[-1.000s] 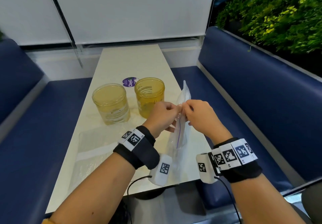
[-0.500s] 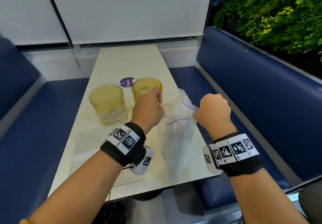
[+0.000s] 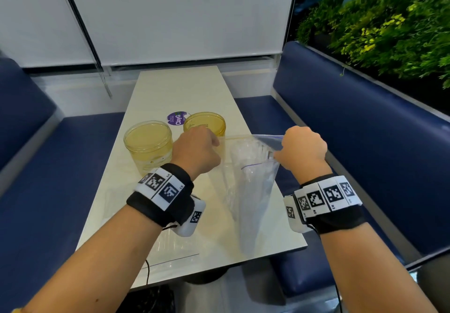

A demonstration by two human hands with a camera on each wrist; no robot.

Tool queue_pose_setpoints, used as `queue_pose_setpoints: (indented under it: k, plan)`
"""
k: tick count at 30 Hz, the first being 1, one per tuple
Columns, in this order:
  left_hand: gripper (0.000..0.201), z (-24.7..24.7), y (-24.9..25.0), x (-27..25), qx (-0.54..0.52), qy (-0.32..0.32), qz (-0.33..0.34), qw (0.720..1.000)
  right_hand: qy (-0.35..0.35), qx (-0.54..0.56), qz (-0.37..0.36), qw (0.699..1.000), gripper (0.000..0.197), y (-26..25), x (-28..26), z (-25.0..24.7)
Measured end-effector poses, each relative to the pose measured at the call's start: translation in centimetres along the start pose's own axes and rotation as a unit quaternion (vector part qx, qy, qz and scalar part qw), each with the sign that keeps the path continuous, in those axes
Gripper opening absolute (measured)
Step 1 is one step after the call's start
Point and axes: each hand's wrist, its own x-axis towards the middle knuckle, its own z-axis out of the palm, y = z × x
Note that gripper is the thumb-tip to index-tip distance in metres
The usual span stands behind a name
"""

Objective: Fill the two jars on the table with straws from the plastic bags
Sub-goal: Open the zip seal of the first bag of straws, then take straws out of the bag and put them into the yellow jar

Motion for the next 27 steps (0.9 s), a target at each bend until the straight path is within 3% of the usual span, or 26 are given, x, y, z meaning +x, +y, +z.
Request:
queue_pose_setpoints:
  k: [1, 5, 10, 13, 16, 18, 23, 27]
  plan:
    - [0.046, -0.3, -0.4, 0.0, -0.003, -0.016, 0.007, 1.0, -0.009, -0.003, 0.002, 1.0, 0.008, 0.2, 0.1, -0.2]
    - [0.059, -1.1, -2.1, 0.1, -0.023, -0.079, 0.036, 0.996, -0.037, -0.021, -0.008, 0.999, 0.03, 0.7, 0.9, 0.4]
    - [0.055, -1.4, -2.7, 0.1, -0.076, -0.116, 0.051, 0.989, -0.009, -0.044, -0.051, 0.998, 0.027, 0.3, 1.4, 0.7]
    - [0.058, -1.0, -2.2, -0.3, -0.096, -0.11, 0.061, 0.987, 0.071, 0.024, -0.15, 0.986, 0.019, -1.4, 0.6, 0.2]
    - [0.062, -0.4, -2.0, -0.3, -0.121, -0.101, 0.061, 0.986, 0.054, 0.063, -0.275, 0.958, 0.026, -3.9, -0.4, 0.0]
    - [0.062, -0.2, -2.1, -0.3, -0.135, -0.096, 0.069, 0.984, 0.041, 0.024, -0.327, 0.944, 0.03, -5.1, -0.5, 0.3]
    - [0.061, 0.6, -2.8, -0.3, -0.163, -0.067, 0.089, 0.98, 0.017, -0.094, -0.305, 0.948, 0.049, -7.0, 1.3, 1.7]
    - [0.062, 1.2, -3.4, -0.6, -0.173, -0.036, 0.069, 0.982, -0.016, -0.063, -0.3, 0.952, 0.037, -7.7, 2.1, 2.2]
